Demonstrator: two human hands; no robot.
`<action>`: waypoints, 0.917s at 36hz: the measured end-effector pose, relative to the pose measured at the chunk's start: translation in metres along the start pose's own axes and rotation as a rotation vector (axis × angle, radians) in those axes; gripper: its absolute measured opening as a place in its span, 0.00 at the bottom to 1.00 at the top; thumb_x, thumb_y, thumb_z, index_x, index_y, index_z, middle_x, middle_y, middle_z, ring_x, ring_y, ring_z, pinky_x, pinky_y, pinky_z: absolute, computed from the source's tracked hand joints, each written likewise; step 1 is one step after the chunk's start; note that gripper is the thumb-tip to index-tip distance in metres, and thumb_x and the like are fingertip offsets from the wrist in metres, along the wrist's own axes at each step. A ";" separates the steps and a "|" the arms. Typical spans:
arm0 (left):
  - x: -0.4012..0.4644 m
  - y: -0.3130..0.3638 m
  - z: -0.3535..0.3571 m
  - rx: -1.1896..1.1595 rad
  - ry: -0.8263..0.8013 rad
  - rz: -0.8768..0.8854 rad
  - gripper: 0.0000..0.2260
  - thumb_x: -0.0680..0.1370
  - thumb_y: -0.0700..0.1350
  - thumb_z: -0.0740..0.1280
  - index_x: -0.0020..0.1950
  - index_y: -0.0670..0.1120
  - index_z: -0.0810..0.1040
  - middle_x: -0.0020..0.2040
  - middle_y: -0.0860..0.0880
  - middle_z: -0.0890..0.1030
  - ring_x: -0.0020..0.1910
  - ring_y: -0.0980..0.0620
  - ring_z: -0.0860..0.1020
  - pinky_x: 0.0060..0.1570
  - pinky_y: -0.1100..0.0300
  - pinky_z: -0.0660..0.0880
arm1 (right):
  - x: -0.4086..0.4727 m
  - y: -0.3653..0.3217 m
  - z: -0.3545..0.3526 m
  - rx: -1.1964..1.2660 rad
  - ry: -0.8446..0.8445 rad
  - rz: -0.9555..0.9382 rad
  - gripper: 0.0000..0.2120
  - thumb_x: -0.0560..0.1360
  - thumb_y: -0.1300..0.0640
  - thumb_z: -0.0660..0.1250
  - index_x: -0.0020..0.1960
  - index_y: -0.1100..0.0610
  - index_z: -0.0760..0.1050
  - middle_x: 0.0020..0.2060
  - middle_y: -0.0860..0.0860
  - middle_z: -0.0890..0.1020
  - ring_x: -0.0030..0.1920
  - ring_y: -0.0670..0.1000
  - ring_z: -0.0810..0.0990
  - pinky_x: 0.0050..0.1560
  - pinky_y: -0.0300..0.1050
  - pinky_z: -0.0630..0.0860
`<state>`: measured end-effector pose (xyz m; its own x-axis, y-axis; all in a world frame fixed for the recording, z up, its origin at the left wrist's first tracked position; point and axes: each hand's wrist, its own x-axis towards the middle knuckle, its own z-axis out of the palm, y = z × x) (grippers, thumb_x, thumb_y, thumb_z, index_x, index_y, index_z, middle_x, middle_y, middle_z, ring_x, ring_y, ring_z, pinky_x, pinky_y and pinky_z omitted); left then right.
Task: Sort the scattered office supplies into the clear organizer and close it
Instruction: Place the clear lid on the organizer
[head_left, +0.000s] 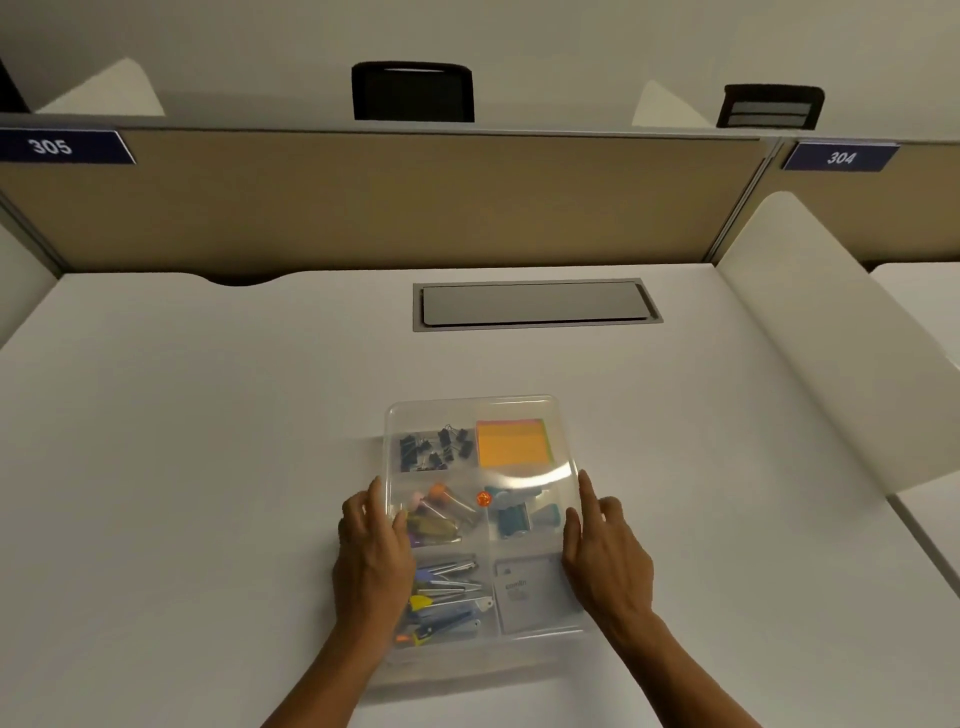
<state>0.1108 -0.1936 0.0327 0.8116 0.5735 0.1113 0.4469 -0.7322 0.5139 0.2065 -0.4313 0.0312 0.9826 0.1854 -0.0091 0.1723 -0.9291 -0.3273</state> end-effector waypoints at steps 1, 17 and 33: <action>0.002 0.001 0.000 0.093 0.002 0.088 0.26 0.74 0.39 0.70 0.71 0.40 0.67 0.64 0.38 0.72 0.56 0.37 0.76 0.43 0.47 0.79 | 0.001 -0.003 0.000 -0.073 0.021 -0.046 0.29 0.81 0.40 0.53 0.79 0.48 0.56 0.63 0.54 0.76 0.51 0.53 0.80 0.46 0.49 0.82; 0.054 0.023 0.027 0.388 -0.222 0.261 0.32 0.80 0.61 0.44 0.78 0.45 0.38 0.79 0.40 0.37 0.77 0.41 0.34 0.76 0.44 0.42 | 0.091 -0.043 0.018 -0.273 -0.172 -0.434 0.49 0.74 0.23 0.38 0.80 0.57 0.35 0.79 0.54 0.34 0.78 0.54 0.31 0.79 0.56 0.40; 0.062 0.025 0.038 0.358 -0.258 0.234 0.34 0.78 0.60 0.45 0.79 0.45 0.39 0.78 0.37 0.39 0.77 0.38 0.37 0.76 0.43 0.43 | 0.097 -0.040 0.030 -0.254 -0.222 -0.323 0.55 0.69 0.19 0.37 0.79 0.59 0.33 0.78 0.58 0.33 0.78 0.56 0.30 0.78 0.55 0.36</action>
<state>0.1864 -0.1907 0.0199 0.9519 0.3025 -0.0486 0.3064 -0.9365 0.1707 0.2933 -0.3665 0.0153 0.8419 0.5168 -0.1555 0.5060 -0.8560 -0.1054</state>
